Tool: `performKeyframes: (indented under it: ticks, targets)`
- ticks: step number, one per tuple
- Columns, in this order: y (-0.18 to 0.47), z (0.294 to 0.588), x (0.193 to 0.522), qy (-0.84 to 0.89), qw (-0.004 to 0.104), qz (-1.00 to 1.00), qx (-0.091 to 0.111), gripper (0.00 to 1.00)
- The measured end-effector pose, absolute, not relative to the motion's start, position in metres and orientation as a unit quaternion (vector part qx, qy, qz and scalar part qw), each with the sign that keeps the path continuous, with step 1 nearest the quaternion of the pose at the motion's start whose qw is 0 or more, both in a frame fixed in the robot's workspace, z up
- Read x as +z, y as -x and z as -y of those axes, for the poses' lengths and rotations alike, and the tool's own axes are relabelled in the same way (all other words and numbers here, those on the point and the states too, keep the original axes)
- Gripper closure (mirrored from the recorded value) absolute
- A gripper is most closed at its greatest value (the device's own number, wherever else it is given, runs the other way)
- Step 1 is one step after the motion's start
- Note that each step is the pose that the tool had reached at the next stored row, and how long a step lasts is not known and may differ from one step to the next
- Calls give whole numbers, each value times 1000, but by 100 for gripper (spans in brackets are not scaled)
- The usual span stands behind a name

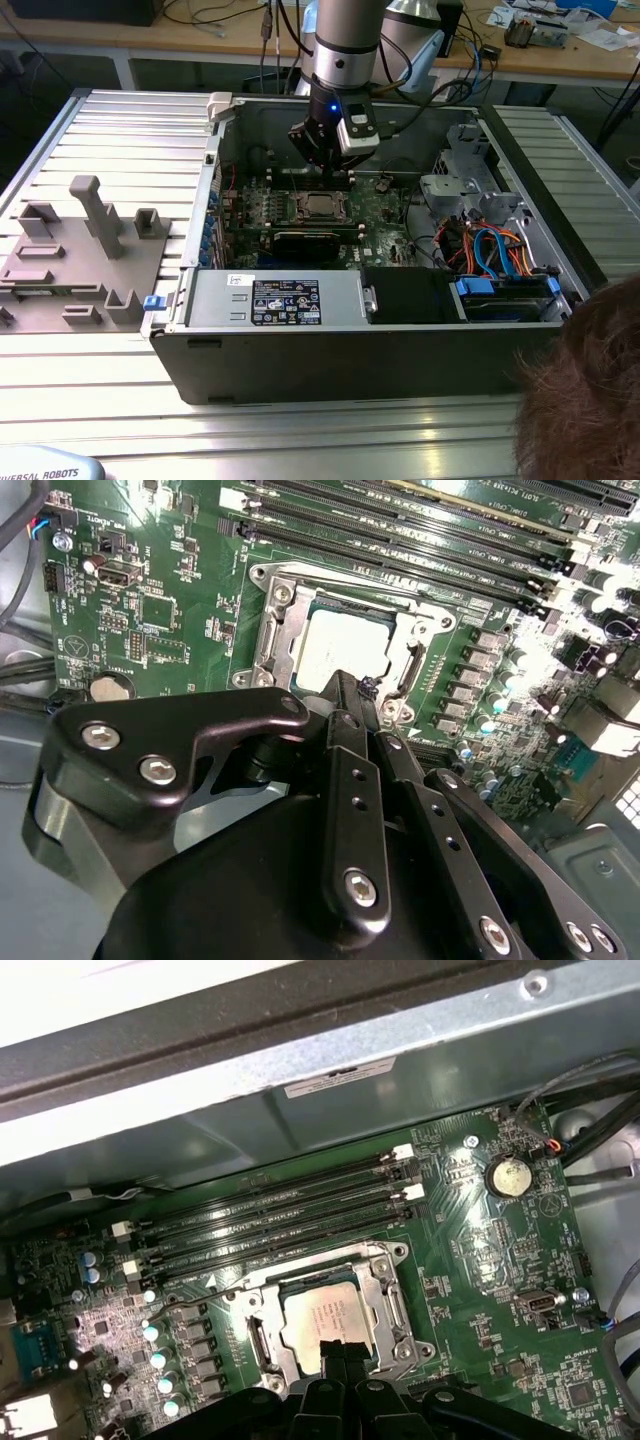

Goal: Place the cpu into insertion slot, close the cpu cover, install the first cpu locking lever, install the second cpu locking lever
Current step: 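Install the first cpu locking lever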

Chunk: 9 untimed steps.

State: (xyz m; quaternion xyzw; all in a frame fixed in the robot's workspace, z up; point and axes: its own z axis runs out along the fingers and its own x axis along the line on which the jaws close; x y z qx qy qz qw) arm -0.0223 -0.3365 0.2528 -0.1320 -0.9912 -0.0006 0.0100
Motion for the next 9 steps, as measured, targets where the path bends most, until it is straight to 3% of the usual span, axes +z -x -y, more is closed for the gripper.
performKeyframes:
  ticks: [9]
  targets:
    - [22,337,253,124,10,992,0,89]
